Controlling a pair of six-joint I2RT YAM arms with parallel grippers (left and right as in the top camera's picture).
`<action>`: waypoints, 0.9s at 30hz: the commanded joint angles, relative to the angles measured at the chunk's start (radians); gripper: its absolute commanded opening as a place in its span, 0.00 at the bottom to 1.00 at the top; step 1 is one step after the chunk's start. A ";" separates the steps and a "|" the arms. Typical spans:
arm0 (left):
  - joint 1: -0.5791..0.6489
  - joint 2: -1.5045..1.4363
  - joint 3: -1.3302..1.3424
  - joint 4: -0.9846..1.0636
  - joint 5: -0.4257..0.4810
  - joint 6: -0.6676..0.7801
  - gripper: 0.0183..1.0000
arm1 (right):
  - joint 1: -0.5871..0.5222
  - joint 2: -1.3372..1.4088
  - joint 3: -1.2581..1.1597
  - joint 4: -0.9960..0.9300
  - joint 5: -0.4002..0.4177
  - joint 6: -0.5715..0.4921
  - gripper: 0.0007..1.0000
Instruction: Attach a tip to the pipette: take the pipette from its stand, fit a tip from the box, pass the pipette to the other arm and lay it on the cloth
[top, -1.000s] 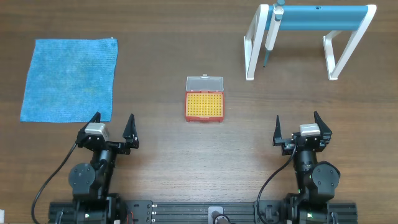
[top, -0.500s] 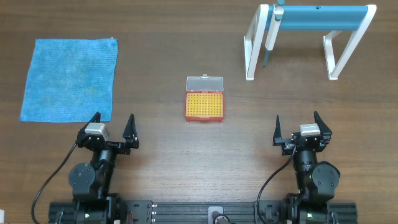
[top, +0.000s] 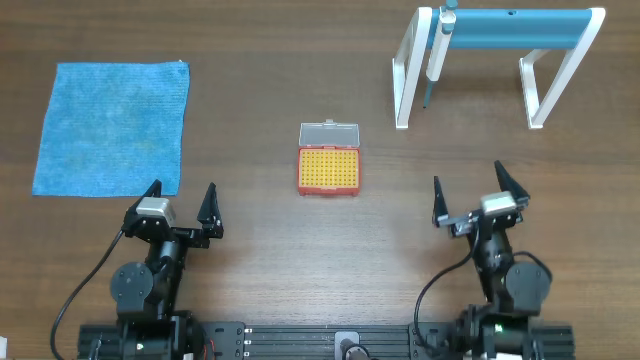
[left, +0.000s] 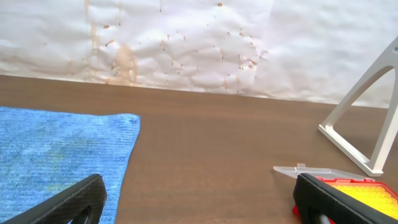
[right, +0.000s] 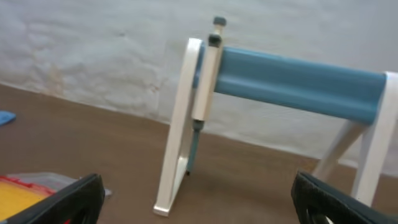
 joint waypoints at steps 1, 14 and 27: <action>-0.005 -0.005 -0.004 -0.003 0.015 -0.009 0.97 | 0.007 0.400 0.161 0.225 0.061 0.036 0.97; -0.005 -0.005 -0.004 -0.003 0.015 -0.009 0.98 | 0.079 0.679 0.288 0.371 0.154 0.036 0.97; -0.005 -0.005 -0.004 -0.003 0.014 -0.009 0.97 | 0.073 0.680 0.292 0.200 0.154 0.036 0.97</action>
